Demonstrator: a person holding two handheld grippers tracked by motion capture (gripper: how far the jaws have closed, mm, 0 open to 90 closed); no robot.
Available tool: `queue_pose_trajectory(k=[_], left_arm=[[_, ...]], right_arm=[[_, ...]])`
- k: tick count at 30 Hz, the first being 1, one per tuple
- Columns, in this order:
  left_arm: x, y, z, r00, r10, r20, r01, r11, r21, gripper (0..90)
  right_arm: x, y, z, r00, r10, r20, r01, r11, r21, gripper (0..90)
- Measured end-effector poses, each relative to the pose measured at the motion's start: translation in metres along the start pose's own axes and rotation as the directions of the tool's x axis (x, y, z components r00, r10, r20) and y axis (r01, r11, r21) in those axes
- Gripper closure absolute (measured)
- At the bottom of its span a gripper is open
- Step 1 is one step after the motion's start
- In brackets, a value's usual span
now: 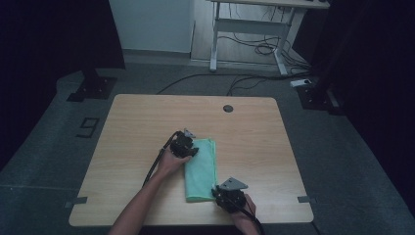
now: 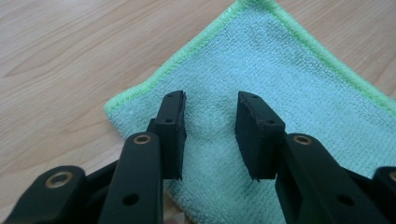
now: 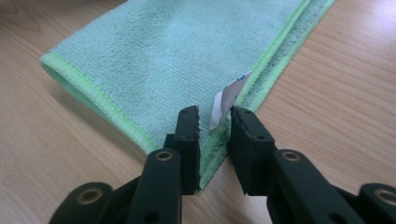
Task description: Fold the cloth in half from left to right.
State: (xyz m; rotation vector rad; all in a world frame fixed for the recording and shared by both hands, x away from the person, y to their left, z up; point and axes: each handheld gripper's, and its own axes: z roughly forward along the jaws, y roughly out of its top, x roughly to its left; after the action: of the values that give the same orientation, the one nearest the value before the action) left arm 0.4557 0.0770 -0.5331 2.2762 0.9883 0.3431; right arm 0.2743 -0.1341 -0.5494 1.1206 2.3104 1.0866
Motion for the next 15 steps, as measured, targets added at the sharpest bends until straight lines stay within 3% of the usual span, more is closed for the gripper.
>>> queue_pose_trajectory(k=[4, 9, 15], left_arm=[[0.004, 0.002, -0.010, 1.0000, -0.008, 0.004, 0.008, 0.9994, -0.035, 62.0], [0.017, 0.004, -0.022, 0.9993, -0.036, 0.006, 0.037, 0.9979, -0.054, 65.2], [0.020, 0.005, -0.019, 0.9998, -0.018, 0.012, 0.018, 0.9995, -0.025, 71.8]], right_arm=[[-0.004, 0.003, -0.009, 0.9999, 0.016, 0.001, -0.016, 1.000, -0.027, 63.6], [-0.005, 0.029, -0.016, 0.9997, 0.002, -0.022, -0.004, 0.995, -0.097, 59.1], [-0.002, 0.069, 0.014, 0.9942, -0.042, -0.099, 0.030, 0.992, -0.119, 57.8]])
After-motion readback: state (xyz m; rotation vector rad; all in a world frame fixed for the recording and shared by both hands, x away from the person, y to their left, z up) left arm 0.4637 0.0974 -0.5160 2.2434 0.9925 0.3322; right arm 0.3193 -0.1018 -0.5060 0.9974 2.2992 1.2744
